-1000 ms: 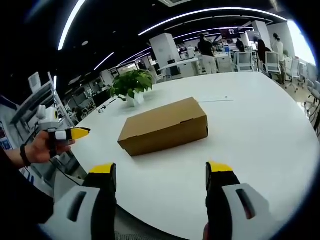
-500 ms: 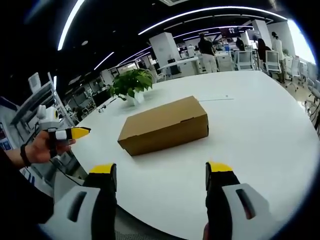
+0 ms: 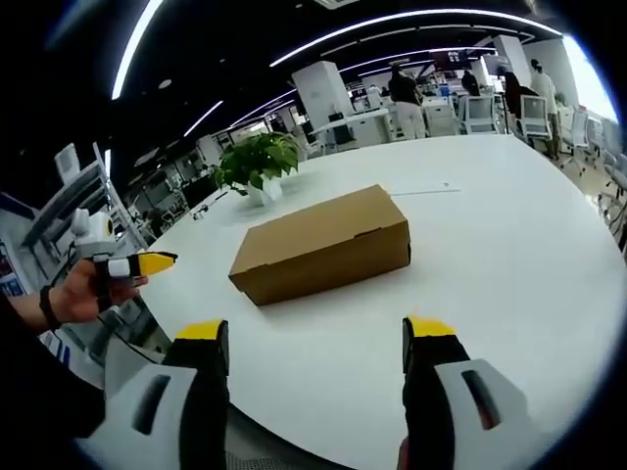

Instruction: Operate the shoe box by opening the lid, removing the specified soft item, and placing it in the target area until the item is outside and the box remains undamaged.

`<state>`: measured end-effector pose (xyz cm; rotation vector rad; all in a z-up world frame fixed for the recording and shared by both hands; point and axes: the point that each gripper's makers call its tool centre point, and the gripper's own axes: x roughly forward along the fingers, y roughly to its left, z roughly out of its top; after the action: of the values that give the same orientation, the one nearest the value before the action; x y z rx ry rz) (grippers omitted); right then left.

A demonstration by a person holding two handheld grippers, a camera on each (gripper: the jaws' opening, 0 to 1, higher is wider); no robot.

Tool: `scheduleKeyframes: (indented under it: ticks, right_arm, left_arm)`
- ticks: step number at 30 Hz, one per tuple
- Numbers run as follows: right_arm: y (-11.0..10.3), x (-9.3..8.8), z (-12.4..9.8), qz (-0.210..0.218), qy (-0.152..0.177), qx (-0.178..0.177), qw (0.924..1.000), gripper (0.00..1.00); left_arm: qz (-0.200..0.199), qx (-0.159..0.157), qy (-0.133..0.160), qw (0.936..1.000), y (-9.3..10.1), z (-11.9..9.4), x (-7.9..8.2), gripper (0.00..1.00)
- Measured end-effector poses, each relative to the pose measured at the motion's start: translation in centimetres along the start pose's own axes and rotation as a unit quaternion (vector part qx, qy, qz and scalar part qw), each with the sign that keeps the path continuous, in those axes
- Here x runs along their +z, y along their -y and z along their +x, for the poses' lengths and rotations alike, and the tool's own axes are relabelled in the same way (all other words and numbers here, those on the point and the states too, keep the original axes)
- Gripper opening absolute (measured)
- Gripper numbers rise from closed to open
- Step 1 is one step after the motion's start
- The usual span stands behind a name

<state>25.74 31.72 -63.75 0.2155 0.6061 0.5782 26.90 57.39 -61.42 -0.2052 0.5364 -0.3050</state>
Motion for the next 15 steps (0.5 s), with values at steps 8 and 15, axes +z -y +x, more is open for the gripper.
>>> scheduleKeyframes:
  ticks: [8,15]
  right_arm:
    - [0.7,0.1,1.1,-0.006,-0.006,0.003,1.0000,0.68]
    - [2.2,1.6,2.4,-0.012,0.000,0.000,0.9999,0.67]
  left_arm:
    - [-0.005,-0.003,-0.006,1.0000,0.0,0.6,-0.6,0.83]
    - [0.002,-0.011,-0.013,0.9999,0.0,1.5,-0.4,0.83]
